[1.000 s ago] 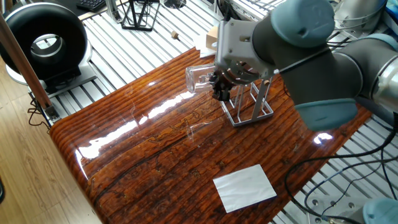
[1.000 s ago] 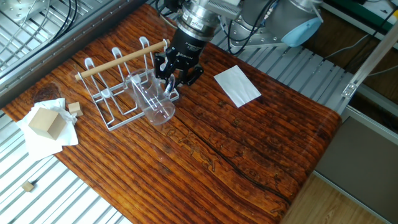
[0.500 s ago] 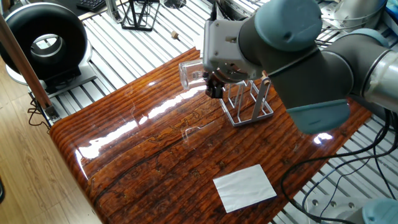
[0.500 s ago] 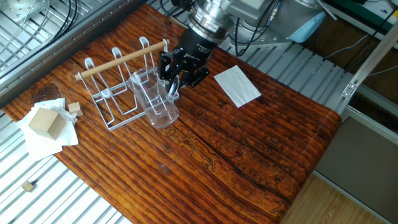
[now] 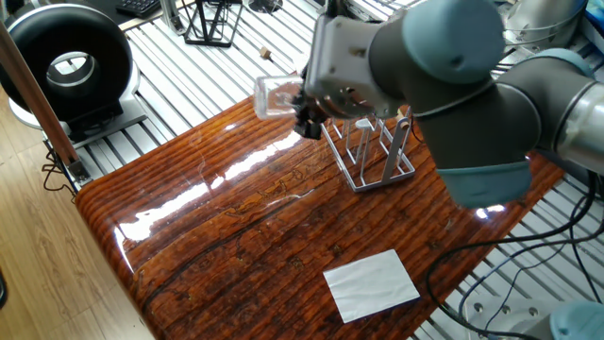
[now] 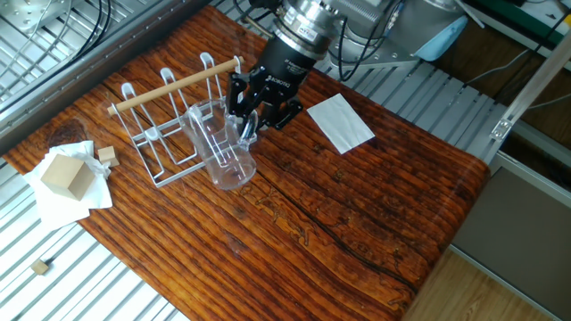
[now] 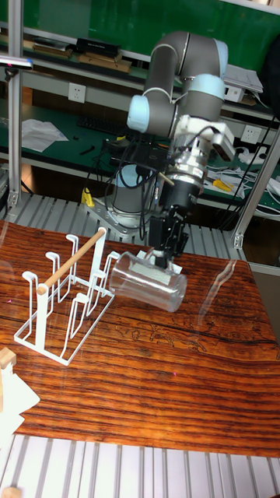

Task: Put the cup on the cup rack

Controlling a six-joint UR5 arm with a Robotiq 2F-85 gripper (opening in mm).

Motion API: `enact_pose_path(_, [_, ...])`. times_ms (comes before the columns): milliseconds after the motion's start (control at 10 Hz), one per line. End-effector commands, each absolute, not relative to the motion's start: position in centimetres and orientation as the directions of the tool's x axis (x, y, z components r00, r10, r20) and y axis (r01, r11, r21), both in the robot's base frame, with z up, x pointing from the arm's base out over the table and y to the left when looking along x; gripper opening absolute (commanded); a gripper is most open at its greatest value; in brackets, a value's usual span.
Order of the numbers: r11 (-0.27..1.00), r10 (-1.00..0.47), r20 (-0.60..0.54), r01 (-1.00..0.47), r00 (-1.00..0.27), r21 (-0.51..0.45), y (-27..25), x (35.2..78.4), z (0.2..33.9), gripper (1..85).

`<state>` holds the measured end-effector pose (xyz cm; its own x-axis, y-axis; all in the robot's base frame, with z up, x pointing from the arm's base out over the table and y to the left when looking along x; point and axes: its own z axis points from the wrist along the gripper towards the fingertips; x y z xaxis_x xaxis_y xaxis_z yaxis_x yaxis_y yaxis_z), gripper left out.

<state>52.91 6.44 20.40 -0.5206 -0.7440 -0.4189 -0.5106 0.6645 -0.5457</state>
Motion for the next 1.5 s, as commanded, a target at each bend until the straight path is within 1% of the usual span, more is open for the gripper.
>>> enact_pose_path(0, [0.748, -0.663, -0.586, -0.454, -0.467, -0.484, 7.7, 54.0, 23.6, 1.0])
enact_pose_path(300, [0.762, -0.639, -0.642, -0.461, -0.424, -0.454, 7.4, 53.6, 24.2, 1.0])
enact_pose_path(800, [0.755, -0.635, -0.668, -0.495, -0.387, -0.431, 6.7, 52.6, 23.6, 1.0])
enact_pose_path(1100, [0.751, -0.633, -0.672, -0.515, -0.384, -0.413, 6.7, 51.8, 23.1, 1.0])
enact_pose_path(1400, [0.727, -0.672, -0.625, -0.514, -0.397, -0.456, 6.6, 51.9, 23.0, 1.0])
